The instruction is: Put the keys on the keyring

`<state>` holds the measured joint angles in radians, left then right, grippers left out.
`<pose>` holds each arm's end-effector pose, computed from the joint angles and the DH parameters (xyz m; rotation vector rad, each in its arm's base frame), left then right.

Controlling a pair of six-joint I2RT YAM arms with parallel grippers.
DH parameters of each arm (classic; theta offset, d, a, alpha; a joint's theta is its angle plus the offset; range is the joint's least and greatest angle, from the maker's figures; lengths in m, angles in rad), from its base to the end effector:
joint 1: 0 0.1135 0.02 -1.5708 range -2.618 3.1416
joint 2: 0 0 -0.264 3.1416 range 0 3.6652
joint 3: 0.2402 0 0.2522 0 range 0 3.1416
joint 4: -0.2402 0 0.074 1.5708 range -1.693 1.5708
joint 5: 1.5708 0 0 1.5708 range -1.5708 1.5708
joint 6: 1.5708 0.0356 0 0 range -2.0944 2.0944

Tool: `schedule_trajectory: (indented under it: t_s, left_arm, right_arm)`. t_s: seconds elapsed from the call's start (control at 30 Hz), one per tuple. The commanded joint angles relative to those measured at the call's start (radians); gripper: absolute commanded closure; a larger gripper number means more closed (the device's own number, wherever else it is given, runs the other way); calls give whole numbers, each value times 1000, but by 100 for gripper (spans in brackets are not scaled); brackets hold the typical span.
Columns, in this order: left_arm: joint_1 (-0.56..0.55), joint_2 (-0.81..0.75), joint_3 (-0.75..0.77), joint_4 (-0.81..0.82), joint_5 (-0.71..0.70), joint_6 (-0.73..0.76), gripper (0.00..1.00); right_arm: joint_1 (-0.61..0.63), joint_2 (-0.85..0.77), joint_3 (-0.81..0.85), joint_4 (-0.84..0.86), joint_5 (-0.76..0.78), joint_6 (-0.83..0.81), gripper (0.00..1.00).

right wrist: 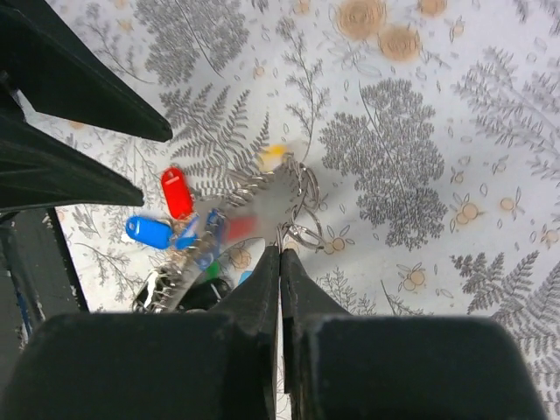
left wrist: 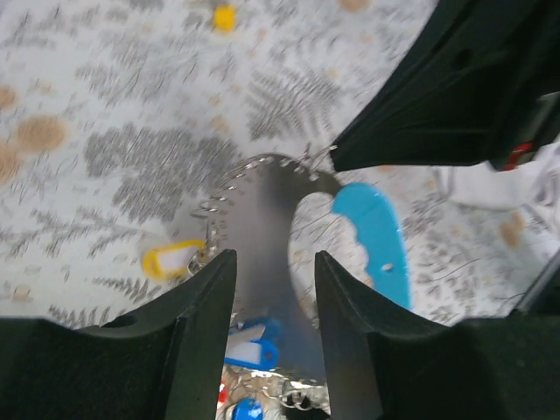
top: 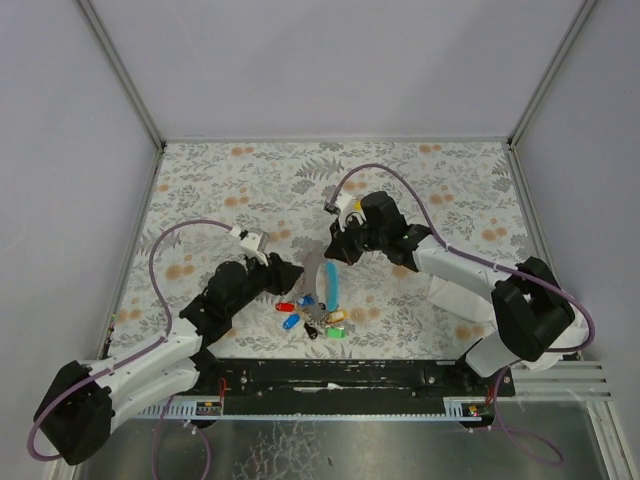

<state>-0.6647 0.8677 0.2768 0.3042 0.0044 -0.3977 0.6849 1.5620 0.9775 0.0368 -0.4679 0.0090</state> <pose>0.1505 -0.1181 0.1973 0.2592 1.9064 -0.7324 0.2573 0.2309 0.2373 -0.9920 1.9483 0.8993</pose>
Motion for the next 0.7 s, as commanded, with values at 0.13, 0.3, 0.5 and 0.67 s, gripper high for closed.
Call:
schedule_trajectory:
  t_s: [0.13,0.3,0.5,0.67]
  left_arm:
    - [9,-93,-16,260,126,37,59]
    - [20,-65,19,305,148,60,59]
    - [38,8,13,408,227,56,59]
    - [42,3,-15,480,303,86,59]
  right_arm:
    - [7,-146,-21,168,-77,-75,100]
    - [7,-227,-26,189,-89,-133,100]
    - [7,-241,-31,131,-133,-152,100]
    - [7,-259,-114,207,-147,-124,100]
